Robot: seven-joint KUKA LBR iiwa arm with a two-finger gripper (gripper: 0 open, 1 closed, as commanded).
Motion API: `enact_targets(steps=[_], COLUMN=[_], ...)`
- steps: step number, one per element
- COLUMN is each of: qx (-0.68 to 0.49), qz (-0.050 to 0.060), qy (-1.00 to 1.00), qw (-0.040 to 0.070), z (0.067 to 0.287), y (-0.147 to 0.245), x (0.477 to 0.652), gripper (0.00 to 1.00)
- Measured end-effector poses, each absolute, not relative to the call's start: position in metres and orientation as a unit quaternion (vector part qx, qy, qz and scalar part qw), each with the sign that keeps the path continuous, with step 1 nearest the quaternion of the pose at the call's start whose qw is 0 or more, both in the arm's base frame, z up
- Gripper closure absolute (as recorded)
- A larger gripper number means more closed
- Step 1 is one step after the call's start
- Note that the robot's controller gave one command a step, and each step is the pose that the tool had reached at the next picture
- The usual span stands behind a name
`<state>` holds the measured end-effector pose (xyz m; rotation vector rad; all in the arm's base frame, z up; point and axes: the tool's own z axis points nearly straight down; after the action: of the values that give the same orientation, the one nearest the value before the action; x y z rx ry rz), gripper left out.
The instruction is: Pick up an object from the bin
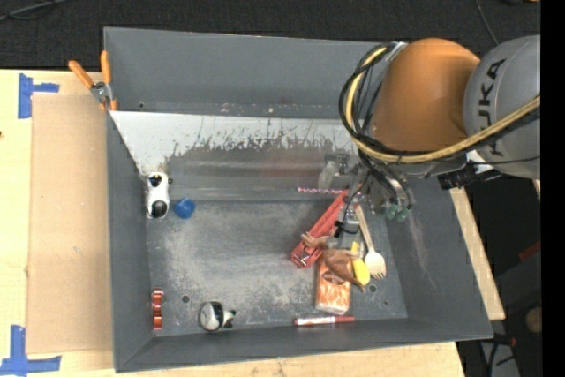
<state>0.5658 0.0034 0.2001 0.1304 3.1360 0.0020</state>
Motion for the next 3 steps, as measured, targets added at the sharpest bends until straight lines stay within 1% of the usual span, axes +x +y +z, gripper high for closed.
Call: enact_targets(steps=[1,2,3], qx=[0.025,0.085,0.084], qz=[0.0,0.001,0.002], qy=[1.0,0.996,0.997], qw=[0.003,0.001,0.0], z=[0.15,0.122,0.106], y=[0.036,-0.01,-0.035], x=[0.567,0.568,0.576], gripper=[0.0,0.0,0.0])
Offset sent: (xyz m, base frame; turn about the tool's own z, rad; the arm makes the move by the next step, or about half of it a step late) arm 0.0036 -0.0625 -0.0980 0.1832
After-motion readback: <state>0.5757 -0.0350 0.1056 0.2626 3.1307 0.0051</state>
